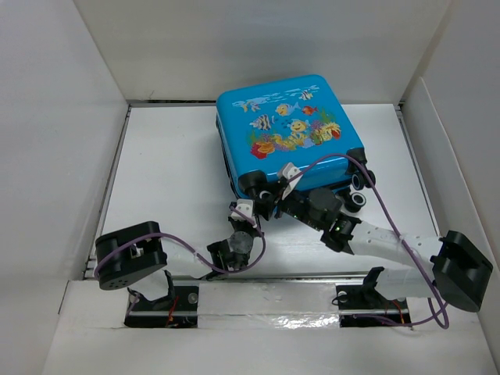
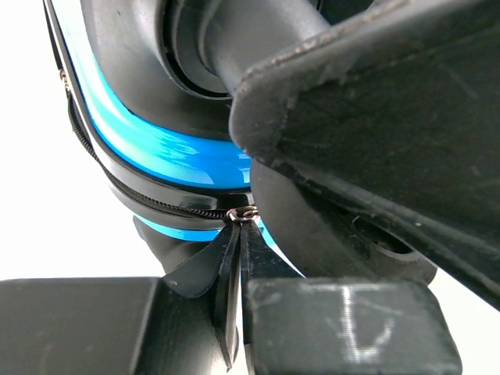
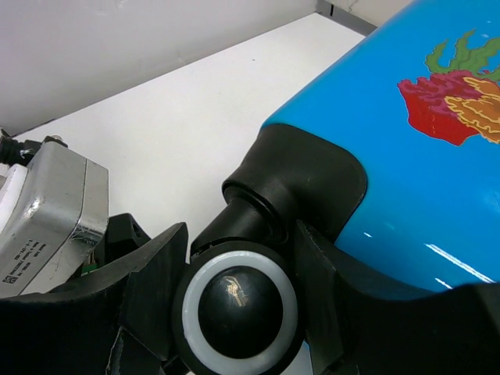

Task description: Pack the luggage

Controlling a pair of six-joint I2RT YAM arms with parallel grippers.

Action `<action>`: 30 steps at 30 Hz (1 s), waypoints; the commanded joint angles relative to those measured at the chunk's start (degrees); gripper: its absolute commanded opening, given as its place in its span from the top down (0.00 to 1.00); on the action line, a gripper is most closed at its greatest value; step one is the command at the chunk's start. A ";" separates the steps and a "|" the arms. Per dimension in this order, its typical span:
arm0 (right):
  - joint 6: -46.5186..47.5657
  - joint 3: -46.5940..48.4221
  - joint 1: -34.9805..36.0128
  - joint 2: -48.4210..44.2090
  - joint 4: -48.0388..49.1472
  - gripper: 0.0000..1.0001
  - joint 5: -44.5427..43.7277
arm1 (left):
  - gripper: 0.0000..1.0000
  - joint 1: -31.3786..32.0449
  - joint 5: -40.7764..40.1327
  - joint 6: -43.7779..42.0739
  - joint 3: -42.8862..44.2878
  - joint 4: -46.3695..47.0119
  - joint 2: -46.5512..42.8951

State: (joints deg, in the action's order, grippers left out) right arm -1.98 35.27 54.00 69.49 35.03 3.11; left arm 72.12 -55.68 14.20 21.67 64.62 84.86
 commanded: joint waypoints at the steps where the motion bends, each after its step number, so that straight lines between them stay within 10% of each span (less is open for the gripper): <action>1: -4.26 0.68 3.40 -0.76 7.60 1.00 6.12 | 1.00 -2.16 -4.78 -1.63 2.68 7.18 -1.54; 19: -2.68 -0.99 3.40 -5.25 3.82 1.00 0.93 | 1.00 -8.13 -0.84 9.54 -10.07 -8.97 -20.51; 27: -1.36 1.91 3.40 -2.26 3.21 1.00 1.63 | 1.00 -1.11 11.30 6.63 -6.92 -3.63 -11.13; 30: -1.19 3.05 2.87 -1.73 2.94 1.00 2.16 | 0.78 -0.57 11.29 6.90 -4.89 -2.31 -7.52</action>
State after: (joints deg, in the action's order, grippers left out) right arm -2.55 34.15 55.27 67.66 33.30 1.23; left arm 71.05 -46.00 20.91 13.47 58.50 76.01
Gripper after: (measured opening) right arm 0.606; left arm 0.190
